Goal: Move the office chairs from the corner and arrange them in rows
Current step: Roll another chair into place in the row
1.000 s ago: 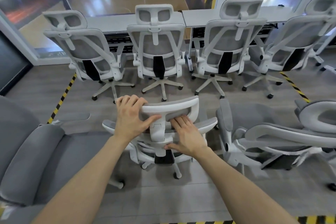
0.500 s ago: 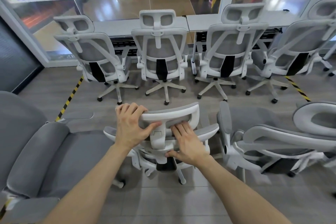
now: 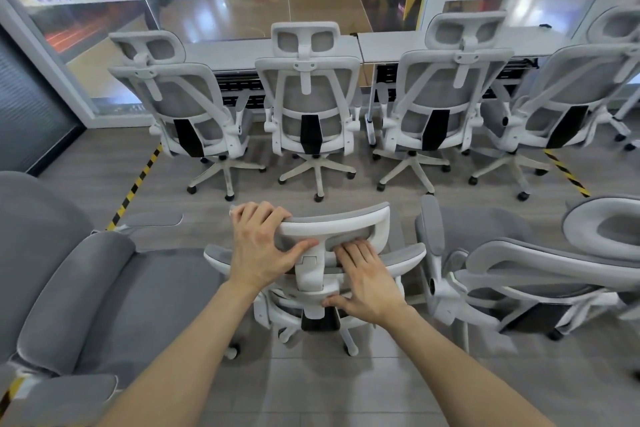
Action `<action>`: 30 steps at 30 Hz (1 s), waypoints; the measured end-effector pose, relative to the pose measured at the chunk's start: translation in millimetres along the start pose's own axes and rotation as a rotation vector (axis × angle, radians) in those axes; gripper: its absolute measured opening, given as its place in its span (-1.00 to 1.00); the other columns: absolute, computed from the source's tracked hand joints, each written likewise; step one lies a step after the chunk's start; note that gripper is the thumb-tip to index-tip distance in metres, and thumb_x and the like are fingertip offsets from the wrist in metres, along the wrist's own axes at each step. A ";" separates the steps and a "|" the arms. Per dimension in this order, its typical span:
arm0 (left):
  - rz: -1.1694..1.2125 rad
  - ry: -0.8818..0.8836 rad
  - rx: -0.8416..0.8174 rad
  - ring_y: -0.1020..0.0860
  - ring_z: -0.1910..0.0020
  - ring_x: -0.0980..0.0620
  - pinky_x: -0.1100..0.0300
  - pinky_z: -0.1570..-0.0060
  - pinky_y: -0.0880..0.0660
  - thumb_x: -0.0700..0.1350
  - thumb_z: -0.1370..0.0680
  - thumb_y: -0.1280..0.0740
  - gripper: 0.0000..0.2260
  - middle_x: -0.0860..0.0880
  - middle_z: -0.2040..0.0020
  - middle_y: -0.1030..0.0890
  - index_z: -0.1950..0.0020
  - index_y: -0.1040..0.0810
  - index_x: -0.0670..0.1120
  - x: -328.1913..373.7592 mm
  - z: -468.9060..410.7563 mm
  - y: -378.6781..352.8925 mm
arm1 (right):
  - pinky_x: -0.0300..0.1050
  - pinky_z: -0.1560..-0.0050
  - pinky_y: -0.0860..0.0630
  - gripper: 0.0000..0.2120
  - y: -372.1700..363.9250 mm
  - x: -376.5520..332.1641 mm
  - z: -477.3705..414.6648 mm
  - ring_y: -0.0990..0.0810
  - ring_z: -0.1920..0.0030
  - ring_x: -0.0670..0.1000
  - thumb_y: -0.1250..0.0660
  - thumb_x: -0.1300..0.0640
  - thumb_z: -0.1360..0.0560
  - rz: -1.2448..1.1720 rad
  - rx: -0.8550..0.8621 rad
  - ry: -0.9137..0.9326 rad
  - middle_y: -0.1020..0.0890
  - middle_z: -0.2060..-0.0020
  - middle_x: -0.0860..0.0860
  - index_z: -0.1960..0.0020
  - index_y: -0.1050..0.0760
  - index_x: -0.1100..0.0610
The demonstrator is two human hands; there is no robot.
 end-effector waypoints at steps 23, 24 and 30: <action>-0.050 -0.030 -0.130 -0.53 -0.05 -0.01 -0.08 -0.27 -0.40 0.48 -0.51 -0.44 -0.48 0.11 -0.02 -0.56 -0.10 -0.62 0.03 6.8 -5.7 13.5 | 0.06 -0.70 -0.20 -0.16 24.0 -10.7 8.8 -0.33 -0.55 0.11 -0.36 -0.44 -0.53 -0.104 -0.059 -0.007 -0.41 -0.49 0.03 -0.60 -0.35 0.09; -0.055 -0.038 -0.131 -0.54 -0.04 0.00 -0.06 -0.27 -0.41 0.47 -0.54 -0.40 -0.50 0.12 -0.01 -0.58 -0.09 -0.62 0.03 10.8 -9.3 15.1 | 0.00 -0.63 -0.31 -0.31 35.6 -8.7 16.9 -0.39 -0.49 0.06 -0.39 -0.33 -0.57 -0.146 0.006 0.001 -0.44 -0.46 0.00 -0.52 -0.43 0.07; -0.050 -0.114 -0.196 -0.58 0.03 0.03 -0.02 -0.19 -0.48 0.32 -0.60 -0.34 -0.63 0.12 0.04 -0.63 -0.05 -0.63 0.03 94.7 -59.4 -23.0 | -0.01 -0.11 -0.57 -0.72 75.0 79.2 99.4 -0.63 -0.13 0.06 -0.29 -0.14 -0.65 -0.071 -0.021 -0.289 -0.61 -0.10 -0.07 -0.20 -0.59 0.02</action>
Point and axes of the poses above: each hand's wrist, its own z-axis away from the middle knuckle, its own y-axis out of the back of the hand, x = y × z, the point moved 7 cm from there along -z, towards the middle knuckle
